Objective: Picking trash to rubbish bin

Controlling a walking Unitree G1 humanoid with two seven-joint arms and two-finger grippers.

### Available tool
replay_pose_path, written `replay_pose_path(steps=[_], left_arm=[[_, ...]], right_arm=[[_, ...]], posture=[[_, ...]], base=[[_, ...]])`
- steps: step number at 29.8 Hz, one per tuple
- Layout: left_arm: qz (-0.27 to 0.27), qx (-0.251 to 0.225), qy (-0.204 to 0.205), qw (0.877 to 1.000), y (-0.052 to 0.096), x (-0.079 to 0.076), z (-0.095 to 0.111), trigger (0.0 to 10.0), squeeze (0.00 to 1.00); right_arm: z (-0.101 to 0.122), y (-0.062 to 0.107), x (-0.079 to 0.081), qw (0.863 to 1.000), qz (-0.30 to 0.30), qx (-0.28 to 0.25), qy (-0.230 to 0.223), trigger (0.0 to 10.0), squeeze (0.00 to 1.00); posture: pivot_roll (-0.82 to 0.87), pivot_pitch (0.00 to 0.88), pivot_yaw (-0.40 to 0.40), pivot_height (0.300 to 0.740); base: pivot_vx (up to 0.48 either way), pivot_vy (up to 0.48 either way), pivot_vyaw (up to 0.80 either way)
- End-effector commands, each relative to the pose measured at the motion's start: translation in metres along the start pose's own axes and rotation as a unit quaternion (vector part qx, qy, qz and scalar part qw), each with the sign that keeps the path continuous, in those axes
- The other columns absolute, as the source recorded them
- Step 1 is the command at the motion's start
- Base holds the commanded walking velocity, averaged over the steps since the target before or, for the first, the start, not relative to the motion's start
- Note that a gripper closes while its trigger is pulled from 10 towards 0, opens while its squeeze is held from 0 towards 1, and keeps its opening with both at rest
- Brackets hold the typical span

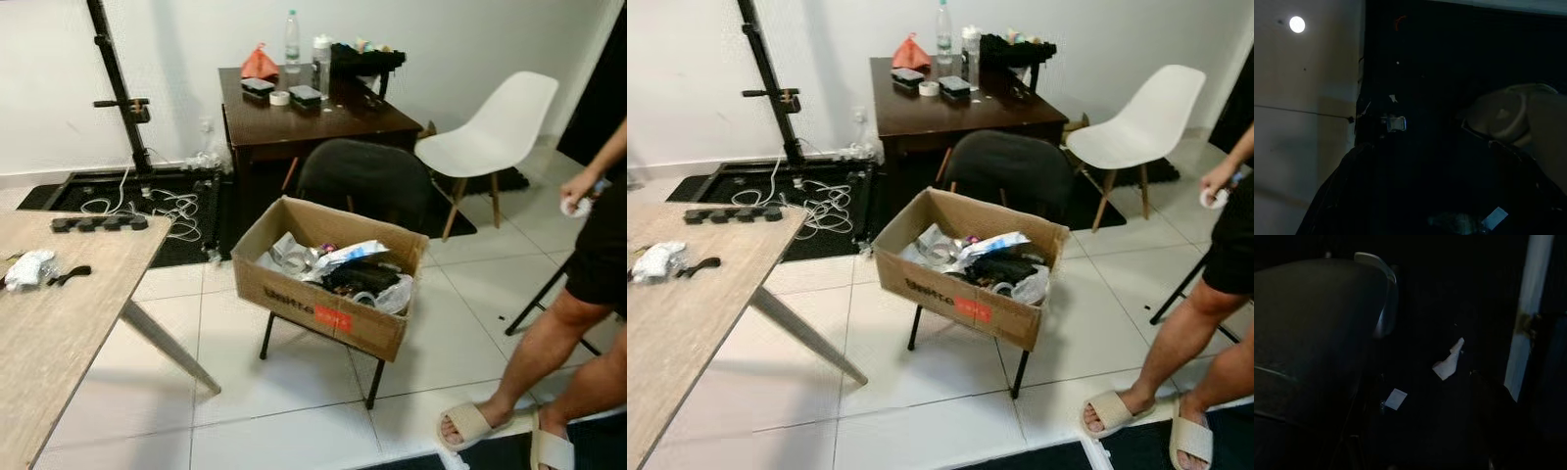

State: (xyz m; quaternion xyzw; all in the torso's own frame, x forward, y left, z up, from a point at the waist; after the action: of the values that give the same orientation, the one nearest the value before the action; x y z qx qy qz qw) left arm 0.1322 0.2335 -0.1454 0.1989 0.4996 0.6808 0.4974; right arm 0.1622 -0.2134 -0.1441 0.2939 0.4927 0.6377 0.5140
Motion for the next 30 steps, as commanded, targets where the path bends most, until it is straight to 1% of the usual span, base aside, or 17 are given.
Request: replay_pose_path(steps=[1, 7, 18, 21, 25, 27, 30], left_arm=[[0.011, 0.006, 0.001, 1.000, 0.003, 0.011, -0.003, 10.0, 0.00], [0.007, 0.004, 0.004, 1.000, 0.004, 0.011, -0.002, 10.0, 0.00], [0.003, 0.009, 0.001, 1.000, 0.004, 0.009, -0.005, 10.0, 0.00], [-0.009, 0.012, 0.015, 1.000, 0.003, 0.003, -0.009, 10.0, 0.00], [-0.016, 0.013, 0.018, 1.000, 0.001, -0.002, -0.011, 10.0, 0.00], [-0.020, 0.016, 0.013, 1.000, 0.001, -0.005, -0.012, 10.0, 0.00], [-0.022, 0.016, 0.015, 1.000, 0.000, -0.006, -0.012, 10.0, 0.00]], right_arm=[[0.005, -0.001, 0.006, 1.000, 0.016, -0.001, 0.008, 10.0, 0.00], [0.014, -0.001, 0.005, 1.000, 0.019, -0.005, 0.025, 10.0, 0.00], [0.019, -0.002, 0.007, 0.999, 0.022, -0.003, 0.036, 10.0, 0.00], [0.019, -0.002, 0.007, 0.999, 0.023, -0.001, 0.043, 10.0, 0.00], [0.019, -0.002, 0.007, 0.999, 0.024, -0.001, 0.046, 10.0, 0.00], [0.019, -0.002, 0.007, 0.999, 0.026, -0.001, 0.046, 10.0, 0.00], [0.017, -0.002, 0.008, 0.998, 0.028, 0.001, 0.048, 10.0, 0.00]], posture=[[-0.02, 0.148, 0.021, 0.740], [-0.02, 0.151, 0.022, 0.740], [-0.02, 0.154, 0.023, 0.740], [-0.02, 0.157, 0.022, 0.740], [-0.02, 0.156, 0.023, 0.740], [-0.02, 0.159, 0.025, 0.740], [-0.02, 0.157, 0.024, 0.740]], base=[[0.000, 0.000, 0.76], [0.000, 0.000, 0.76], [0.000, 0.000, 0.76], [0.000, 0.000, 0.76], [0.000, 0.000, 0.76], [0.000, 0.000, 0.76], [0.000, 0.000, 0.76]])
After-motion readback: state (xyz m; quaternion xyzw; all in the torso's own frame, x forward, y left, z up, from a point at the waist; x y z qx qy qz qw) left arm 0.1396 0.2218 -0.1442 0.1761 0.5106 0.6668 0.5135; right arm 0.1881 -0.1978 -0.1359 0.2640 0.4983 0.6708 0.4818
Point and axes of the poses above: a point about 5 cm out from each wrist's last joint towards the gripper, its own y axis pointing back from the gripper into the wrist, its own z axis along the axis of the wrist's last joint, x = y × z, the point moved 5 cm from there along -y, pointing out of the wrist towards the gripper, and after that the axes turned 12 degrees about y, right-handed, at the moved point
